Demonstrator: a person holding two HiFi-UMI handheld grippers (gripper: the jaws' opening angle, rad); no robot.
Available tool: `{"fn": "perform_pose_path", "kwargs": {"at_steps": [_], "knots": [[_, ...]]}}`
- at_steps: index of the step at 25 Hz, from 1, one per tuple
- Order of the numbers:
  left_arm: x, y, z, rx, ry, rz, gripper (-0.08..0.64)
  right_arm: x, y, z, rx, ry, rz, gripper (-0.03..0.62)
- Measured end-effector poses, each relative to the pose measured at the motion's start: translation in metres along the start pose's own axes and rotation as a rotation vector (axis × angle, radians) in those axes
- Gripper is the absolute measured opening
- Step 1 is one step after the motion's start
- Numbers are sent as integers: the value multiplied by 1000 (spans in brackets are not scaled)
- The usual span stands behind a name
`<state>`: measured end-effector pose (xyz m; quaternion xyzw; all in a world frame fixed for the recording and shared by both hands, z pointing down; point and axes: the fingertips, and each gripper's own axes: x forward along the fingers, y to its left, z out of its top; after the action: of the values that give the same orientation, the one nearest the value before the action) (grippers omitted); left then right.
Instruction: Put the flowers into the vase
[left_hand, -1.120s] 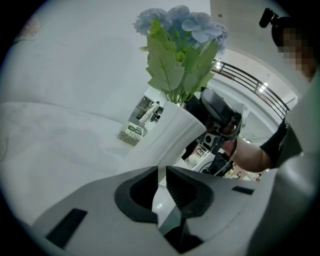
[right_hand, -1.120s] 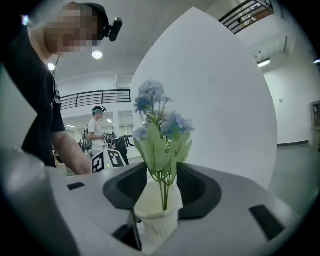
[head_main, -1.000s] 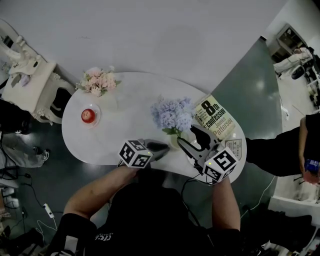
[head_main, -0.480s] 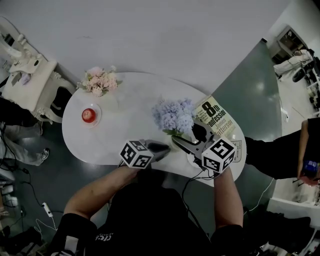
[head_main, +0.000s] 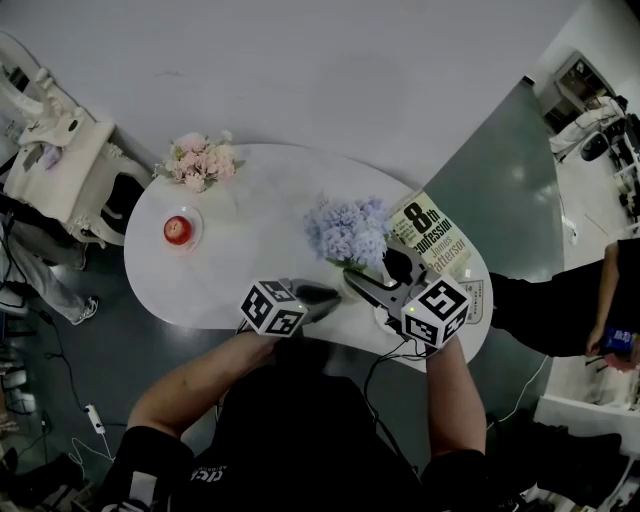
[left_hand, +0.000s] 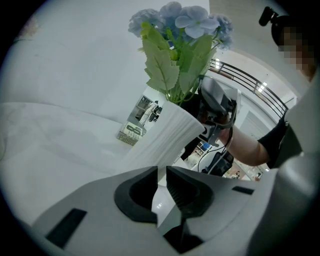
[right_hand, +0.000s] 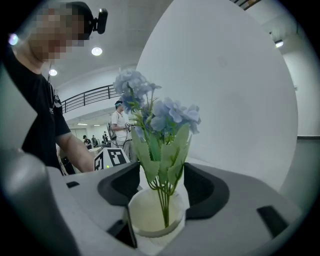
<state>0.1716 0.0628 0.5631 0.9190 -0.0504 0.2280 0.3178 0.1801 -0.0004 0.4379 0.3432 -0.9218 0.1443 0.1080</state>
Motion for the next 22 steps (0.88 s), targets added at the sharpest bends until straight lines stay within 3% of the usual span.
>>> {"fn": "perform_pose_path", "kwargs": {"at_steps": [9,22], "knots": [[1,2,0,2,-1,4,57,-4,5,4,-17,-15,2,253],[0,-2,1,-4,-6,-2,57,-15,12,8,-41,-18,-16,132]]}}
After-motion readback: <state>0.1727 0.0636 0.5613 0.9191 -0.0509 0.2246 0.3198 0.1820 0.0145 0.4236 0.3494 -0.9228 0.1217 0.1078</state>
